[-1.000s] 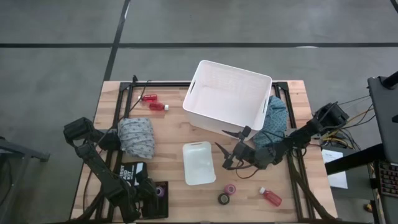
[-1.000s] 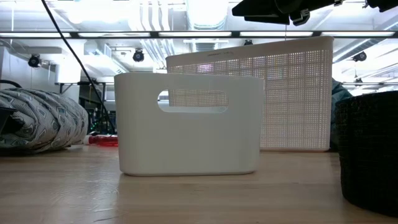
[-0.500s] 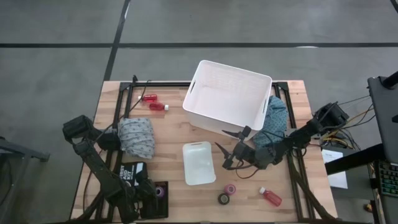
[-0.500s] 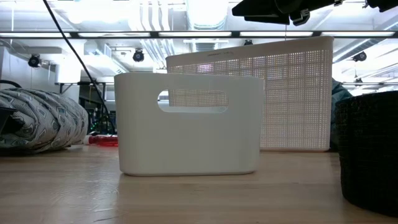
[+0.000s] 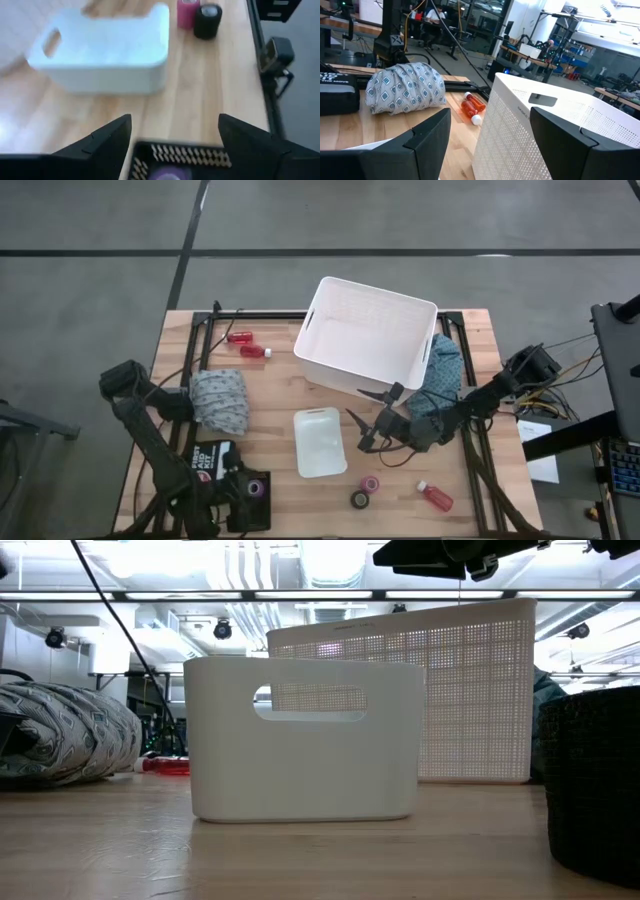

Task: Pick & Place Medicine items
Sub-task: Put the pink bandage into the black bin

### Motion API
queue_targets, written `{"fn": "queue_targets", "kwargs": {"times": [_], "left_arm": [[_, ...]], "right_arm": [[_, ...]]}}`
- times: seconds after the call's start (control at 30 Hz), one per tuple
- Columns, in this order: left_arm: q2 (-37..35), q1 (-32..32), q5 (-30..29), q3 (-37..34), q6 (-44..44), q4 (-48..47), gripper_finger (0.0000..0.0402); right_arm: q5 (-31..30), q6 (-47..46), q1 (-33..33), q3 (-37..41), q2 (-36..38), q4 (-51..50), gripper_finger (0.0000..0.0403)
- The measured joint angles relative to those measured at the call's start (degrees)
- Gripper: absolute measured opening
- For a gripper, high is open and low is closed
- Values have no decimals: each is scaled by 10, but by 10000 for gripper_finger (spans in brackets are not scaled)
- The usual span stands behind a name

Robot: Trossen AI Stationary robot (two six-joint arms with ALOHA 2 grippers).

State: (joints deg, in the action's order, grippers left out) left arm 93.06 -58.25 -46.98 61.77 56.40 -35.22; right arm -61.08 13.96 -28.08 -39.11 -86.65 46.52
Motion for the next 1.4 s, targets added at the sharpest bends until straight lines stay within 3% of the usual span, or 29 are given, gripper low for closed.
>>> {"fn": "queue_targets", "kwargs": {"times": [0.13, 0.47, 0.63, 0.9, 1.17, 1.4], "left_arm": [[0, 41, -3, 14, -93, 20, 296], [0, 185, 72, 14, -297, 103, 293], [0, 233, 103, 14, -324, 126, 292], [-44, 228, 134, -14, -401, 204, 292], [-144, 230, 215, -152, -515, 386, 292], [-225, 234, 222, -212, -522, 398, 292]], "right_arm": [[0, 0, 0, 0, 0, 0, 270], [0, 0, 0, 0, 0, 0, 270], [0, 0, 0, 0, 0, 0, 270], [0, 0, 0, 0, 0, 0, 270], [0, 0, 0, 0, 0, 0, 270], [0, 0, 0, 0, 0, 0, 270]]}}
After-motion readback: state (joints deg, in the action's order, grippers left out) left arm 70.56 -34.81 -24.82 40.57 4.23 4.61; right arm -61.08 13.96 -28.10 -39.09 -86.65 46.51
